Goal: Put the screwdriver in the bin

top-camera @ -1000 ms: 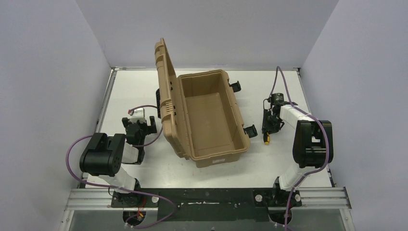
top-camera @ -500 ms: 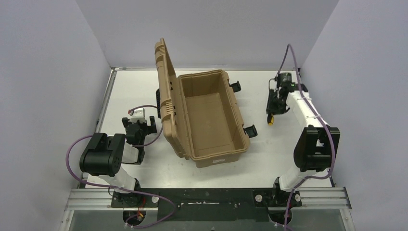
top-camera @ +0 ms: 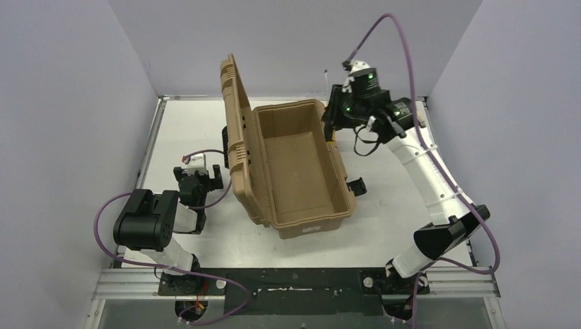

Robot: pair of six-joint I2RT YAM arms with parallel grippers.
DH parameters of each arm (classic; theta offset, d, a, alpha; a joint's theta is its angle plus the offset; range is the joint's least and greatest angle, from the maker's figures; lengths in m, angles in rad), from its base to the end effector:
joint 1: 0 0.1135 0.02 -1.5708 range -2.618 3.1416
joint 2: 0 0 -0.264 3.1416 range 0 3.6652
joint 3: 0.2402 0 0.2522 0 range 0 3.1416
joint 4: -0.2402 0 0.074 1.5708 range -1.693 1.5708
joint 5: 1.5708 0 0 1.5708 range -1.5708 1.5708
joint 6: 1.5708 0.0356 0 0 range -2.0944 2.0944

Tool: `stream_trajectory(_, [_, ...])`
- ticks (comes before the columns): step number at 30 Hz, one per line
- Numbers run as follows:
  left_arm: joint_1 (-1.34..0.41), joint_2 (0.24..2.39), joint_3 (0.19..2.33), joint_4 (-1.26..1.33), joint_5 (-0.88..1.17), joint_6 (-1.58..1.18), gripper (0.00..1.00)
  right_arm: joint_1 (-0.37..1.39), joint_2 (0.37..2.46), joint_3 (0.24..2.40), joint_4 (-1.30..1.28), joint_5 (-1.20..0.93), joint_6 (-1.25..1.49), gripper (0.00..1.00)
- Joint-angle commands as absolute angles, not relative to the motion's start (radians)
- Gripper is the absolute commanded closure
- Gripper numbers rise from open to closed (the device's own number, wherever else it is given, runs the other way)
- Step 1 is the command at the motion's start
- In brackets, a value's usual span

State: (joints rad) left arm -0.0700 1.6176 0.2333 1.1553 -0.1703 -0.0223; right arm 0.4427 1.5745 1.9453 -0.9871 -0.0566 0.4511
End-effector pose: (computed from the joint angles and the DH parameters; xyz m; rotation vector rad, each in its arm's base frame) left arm 0.2428 -0.0110 0.1229 -0.0787 1.7955 0.0872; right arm 0.2855 0.1376 0.4589 -0.0234 2.2430 0.5585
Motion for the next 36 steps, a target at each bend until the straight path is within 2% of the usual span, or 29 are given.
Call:
stream_trajectory(1, [-0.064, 1.614, 0.255, 1.212, -0.158, -0.030, 0.03, 0.551, 1.623, 1.824, -0.927, -0.054, 0.538, 1.00])
stream_trajectory(11, [-0.064, 1.611, 0.255, 1.207, -0.158, -0.031, 0.03, 0.662, 1.779, 1.516, -0.685, -0.112, 0.560, 1.00])
stream_trajectory(20, [-0.064, 1.609, 0.255, 1.203, -0.158, -0.032, 0.03, 0.668, 1.961, 1.470, -0.598, -0.066, 0.536, 1.00])
stream_trajectory(27, [-0.063, 1.611, 0.255, 1.206, -0.156, -0.032, 0.03, 0.673, 2.011, 1.444, -0.573, -0.029, 0.545, 1.00])
stream_trajectory(29, [-0.062, 1.611, 0.255, 1.206, -0.156, -0.031, 0.03, 0.672, 2.011, 1.443, -0.575, -0.019, 0.551, 0.93])
stream_trajectory(33, [-0.061, 1.611, 0.255, 1.207, -0.155, -0.031, 0.03, 0.673, 1.994, 1.440, -0.566, -0.003, 0.568, 0.66])
stream_trajectory(36, [-0.061, 1.611, 0.255, 1.207, -0.155, -0.031, 0.03, 0.675, 1.974, 1.453, -0.572, 0.018, 0.571, 0.51])
